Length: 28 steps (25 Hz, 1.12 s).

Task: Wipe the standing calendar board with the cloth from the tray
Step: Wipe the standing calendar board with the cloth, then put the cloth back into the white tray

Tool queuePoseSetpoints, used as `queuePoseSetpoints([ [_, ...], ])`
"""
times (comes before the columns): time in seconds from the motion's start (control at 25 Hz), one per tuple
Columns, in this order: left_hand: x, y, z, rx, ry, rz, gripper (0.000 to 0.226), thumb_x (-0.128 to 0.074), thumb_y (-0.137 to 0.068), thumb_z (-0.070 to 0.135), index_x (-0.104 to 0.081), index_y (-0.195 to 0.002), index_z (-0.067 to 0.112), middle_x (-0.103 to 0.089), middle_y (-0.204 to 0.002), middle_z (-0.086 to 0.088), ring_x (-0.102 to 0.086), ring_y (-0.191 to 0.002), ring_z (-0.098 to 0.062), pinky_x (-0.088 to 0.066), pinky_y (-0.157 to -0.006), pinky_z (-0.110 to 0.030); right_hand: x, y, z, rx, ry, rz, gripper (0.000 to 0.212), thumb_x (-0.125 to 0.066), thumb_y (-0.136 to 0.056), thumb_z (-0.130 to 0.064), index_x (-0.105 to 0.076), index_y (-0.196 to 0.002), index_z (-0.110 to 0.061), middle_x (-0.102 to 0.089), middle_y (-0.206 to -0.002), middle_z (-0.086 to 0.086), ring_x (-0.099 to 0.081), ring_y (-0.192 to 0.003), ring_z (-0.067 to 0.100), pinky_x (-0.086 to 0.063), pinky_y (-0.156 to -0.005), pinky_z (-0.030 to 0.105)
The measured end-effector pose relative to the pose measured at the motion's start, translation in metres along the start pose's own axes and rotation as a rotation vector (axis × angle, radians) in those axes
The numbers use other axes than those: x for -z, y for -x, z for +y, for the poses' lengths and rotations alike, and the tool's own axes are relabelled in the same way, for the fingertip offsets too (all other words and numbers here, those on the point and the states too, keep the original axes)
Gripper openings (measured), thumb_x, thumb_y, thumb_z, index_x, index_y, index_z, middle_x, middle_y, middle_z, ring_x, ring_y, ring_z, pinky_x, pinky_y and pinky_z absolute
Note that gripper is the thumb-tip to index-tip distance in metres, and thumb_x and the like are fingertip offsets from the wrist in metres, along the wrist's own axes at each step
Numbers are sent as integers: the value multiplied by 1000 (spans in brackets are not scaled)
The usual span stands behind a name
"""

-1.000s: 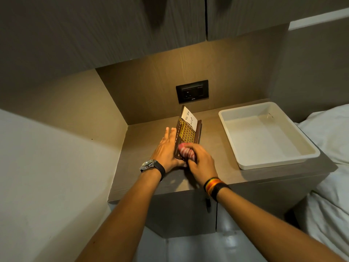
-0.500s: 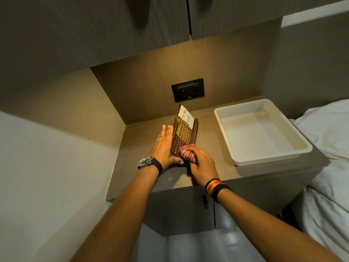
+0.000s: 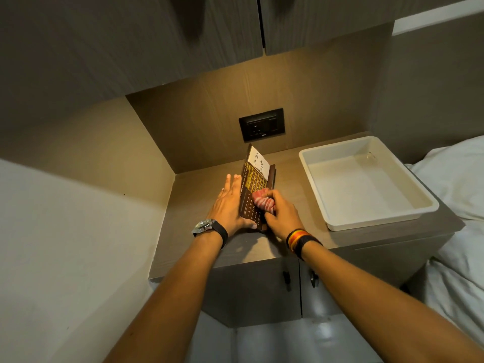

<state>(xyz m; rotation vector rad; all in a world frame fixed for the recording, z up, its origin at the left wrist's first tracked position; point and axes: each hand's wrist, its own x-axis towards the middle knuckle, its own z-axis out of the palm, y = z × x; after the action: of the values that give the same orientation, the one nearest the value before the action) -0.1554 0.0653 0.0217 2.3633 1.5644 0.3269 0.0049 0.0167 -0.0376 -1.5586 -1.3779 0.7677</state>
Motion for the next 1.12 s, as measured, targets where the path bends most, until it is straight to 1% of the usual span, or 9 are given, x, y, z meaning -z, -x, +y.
queuePoseSetpoints([
  [0.12, -1, 0, -2, -22, -11, 9, 143, -97, -59, 42, -3, -162, 12, -2, -170, -15, 2, -157, -29, -17, -125, -53, -4, 40, 7, 84, 25, -40, 38, -63, -85, -5, -54, -113, -29, -63, -122, -1, -61, -110, 16, -55, -94, 34],
  [0.32, -2, -2, -2, -4, -19, 0, 146, -99, -55, 41, -3, -162, 12, -1, -171, -14, 4, -157, -29, -13, -124, -49, -4, 17, -6, -36, -46, 45, 38, -62, -89, -5, -53, -117, -29, -62, -128, 4, -61, -116, 20, -57, -94, 39],
  [0.44, -4, -5, -4, -10, -37, 5, 140, -96, -61, 41, -3, -162, 12, -3, -171, -13, 6, -157, -28, -11, -126, -51, -14, 46, -5, -28, -21, 32, 41, -65, -87, -6, -53, -118, -30, -62, -129, 0, -60, -116, 16, -54, -98, 36],
  [0.52, -3, -6, -2, -18, -69, -1, 139, -95, -62, 41, -2, -162, 12, -4, -171, -12, 7, -157, -28, -6, -126, -49, -9, 58, -6, -38, -29, 9, 41, -66, -87, -7, -53, -119, -30, -63, -127, 0, -61, -115, 16, -54, -99, 38],
  [0.6, 2, -6, 3, -32, -139, -14, 146, -95, -58, 49, 2, -162, 12, -1, -171, -11, 10, -157, -28, 2, -125, -48, 6, 52, -18, -53, -51, 20, 37, -66, -87, -8, -55, -117, -28, -63, -123, 0, -62, -111, 16, -56, -96, 42],
  [0.72, 19, -7, 10, -100, -235, 25, 151, -88, -56, 66, 6, -161, 12, 5, -171, -10, 13, -156, -29, 9, -124, -50, 41, 31, -44, 16, -5, 141, 36, -65, -89, -8, -58, -120, -26, -65, -116, 1, -63, -108, 18, -57, -92, 39],
  [0.88, 35, -13, 38, -216, -279, 132, 123, -76, -73, 67, -9, -162, 14, -2, -171, -12, 7, -157, -32, 2, -125, -51, 103, 5, -52, 64, 195, 325, 41, -70, -90, -18, -62, -131, -21, -70, -118, 4, -66, -107, 21, -56, -94, 40],
  [1.0, 15, -17, 72, -278, -224, 153, 101, -63, -87, 65, -16, -161, 13, -5, -171, -13, 4, -157, -32, -4, -127, -51, 148, -7, -29, 61, 393, 349, 32, -67, -91, -26, -67, -123, -28, -76, -110, 1, -70, -99, 25, -59, -87, 40],
  [1.12, -26, -18, 101, -283, -172, 91, 90, -48, -96, 63, -11, -162, 15, 1, -171, -11, 8, -157, -28, -3, -128, -49, 181, -14, -1, 34, 602, 322, 29, -61, -92, -19, -68, -118, -32, -75, -110, 0, -71, -97, 29, -57, -80, 37],
])
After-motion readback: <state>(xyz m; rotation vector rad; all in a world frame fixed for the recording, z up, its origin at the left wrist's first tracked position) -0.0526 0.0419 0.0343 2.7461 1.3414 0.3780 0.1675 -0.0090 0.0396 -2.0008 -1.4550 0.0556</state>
